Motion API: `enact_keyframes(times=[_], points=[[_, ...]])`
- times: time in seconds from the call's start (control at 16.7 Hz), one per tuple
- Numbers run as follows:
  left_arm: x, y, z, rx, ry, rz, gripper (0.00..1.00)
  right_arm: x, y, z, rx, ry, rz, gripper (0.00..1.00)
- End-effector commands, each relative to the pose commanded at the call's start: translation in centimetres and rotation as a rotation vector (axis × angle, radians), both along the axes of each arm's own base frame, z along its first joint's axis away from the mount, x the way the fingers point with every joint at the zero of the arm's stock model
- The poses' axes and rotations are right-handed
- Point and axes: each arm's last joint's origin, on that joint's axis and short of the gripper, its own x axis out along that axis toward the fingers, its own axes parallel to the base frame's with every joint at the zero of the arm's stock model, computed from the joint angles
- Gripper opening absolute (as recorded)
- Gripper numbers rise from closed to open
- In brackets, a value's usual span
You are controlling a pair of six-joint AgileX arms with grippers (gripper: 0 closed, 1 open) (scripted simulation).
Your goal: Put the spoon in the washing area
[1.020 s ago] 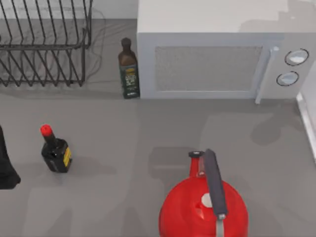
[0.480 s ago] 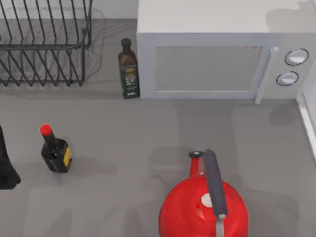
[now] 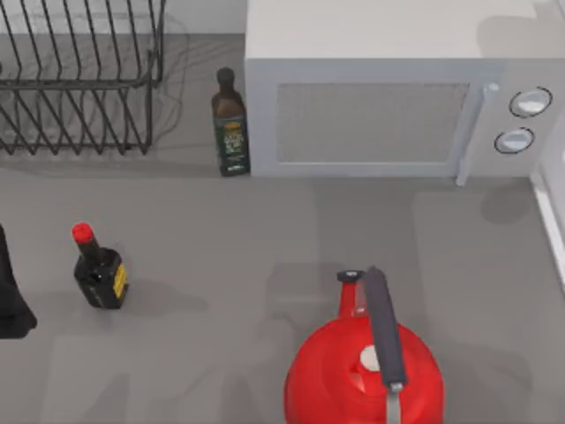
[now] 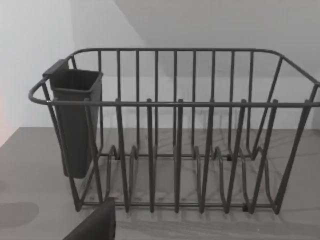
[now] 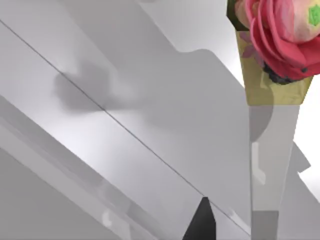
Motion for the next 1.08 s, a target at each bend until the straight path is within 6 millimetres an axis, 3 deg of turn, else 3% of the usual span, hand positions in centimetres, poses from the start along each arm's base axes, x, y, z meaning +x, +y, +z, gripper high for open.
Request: enact_keyframes(times=[0.48,0.84,1.08], points=[[0.0,0.0,0.0,0.000,0.000,0.000,1.00,0.0,-0.1,-3.9,0.002,0.021,0.000,0.00],[0.0,0.0,0.0,0.000,0.000,0.000,1.00,-0.1,-0.1,-4.4,0.001,0.015,-0.003,0.00],[0.0,0.0,0.0,0.000,0.000,0.000,1.00,-0.1,-0.1,-4.4,0.001,0.015,-0.003,0.30]])
